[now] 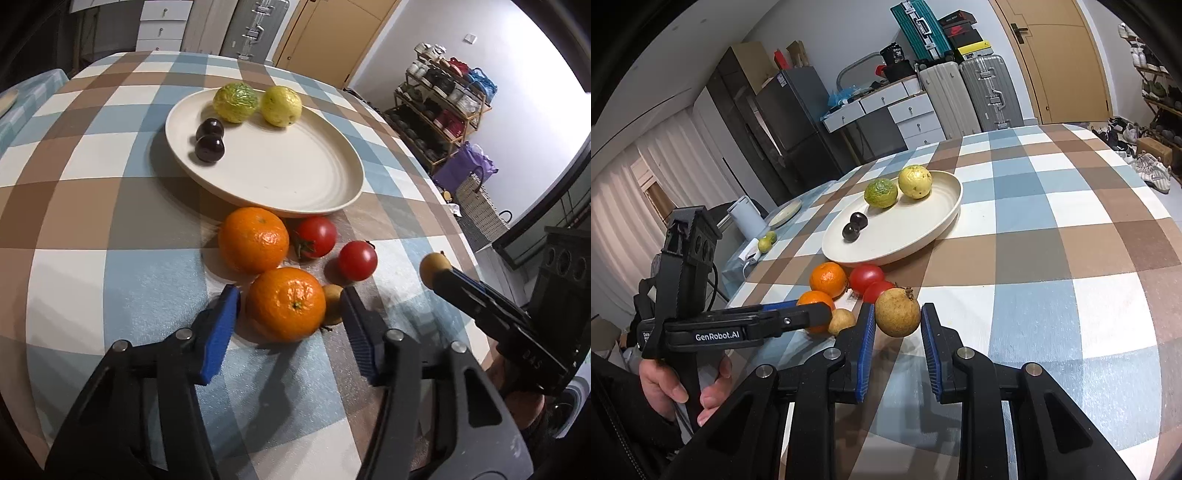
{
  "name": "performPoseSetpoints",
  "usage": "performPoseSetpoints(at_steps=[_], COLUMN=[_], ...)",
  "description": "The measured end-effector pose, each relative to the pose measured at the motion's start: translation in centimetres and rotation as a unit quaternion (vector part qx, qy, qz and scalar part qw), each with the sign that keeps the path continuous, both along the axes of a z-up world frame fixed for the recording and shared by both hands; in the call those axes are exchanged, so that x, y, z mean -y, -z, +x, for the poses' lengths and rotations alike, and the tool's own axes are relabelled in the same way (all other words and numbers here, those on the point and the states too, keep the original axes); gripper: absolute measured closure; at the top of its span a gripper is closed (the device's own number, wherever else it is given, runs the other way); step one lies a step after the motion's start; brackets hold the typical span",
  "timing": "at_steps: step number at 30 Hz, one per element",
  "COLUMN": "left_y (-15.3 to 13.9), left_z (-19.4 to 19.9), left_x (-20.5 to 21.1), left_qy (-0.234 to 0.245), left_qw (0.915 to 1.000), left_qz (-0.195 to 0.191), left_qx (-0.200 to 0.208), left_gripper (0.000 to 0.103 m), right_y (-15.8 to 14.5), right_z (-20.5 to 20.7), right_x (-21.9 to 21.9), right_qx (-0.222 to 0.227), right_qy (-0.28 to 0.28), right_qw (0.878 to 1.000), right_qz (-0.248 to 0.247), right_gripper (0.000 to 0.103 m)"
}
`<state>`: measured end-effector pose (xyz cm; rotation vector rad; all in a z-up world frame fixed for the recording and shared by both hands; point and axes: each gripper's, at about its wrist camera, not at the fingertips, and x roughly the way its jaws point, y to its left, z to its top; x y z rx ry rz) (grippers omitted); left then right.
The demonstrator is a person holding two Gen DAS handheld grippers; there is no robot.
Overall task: Organize fruits
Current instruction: 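Grasp a mandarin orange with the left gripper while the right holds the brown fruit, then carry the orange and brown fruit onto the cream plate and open both grippers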
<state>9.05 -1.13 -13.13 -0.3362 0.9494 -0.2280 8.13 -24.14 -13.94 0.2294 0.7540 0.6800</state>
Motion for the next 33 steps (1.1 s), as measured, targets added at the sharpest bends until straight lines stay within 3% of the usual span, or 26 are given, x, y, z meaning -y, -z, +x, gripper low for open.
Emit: performPoseSetpoints(at_steps=[5, 23, 33], left_y=[-0.1, 0.2, -2.5], left_z=[0.0, -0.9, -0.1], left_x=[-0.1, -1.8, -4.1], left_qy=[0.005, 0.027, -0.002], left_qw=[1.0000, 0.9986, 0.9982], left_qz=[0.002, -0.044, -0.045], left_qx=[-0.002, 0.006, 0.040], left_gripper=[0.064, 0.064, 0.064], right_y=[-0.1, -1.6, -2.2], right_z=[0.3, 1.0, 3.6], right_x=[-0.4, -3.2, -4.6], right_qx=[0.000, 0.014, 0.011], right_qy=[-0.001, 0.004, 0.012], right_qw=[1.000, 1.000, 1.000], right_qz=[-0.005, -0.022, -0.016], right_gripper=[0.078, 0.078, 0.078])
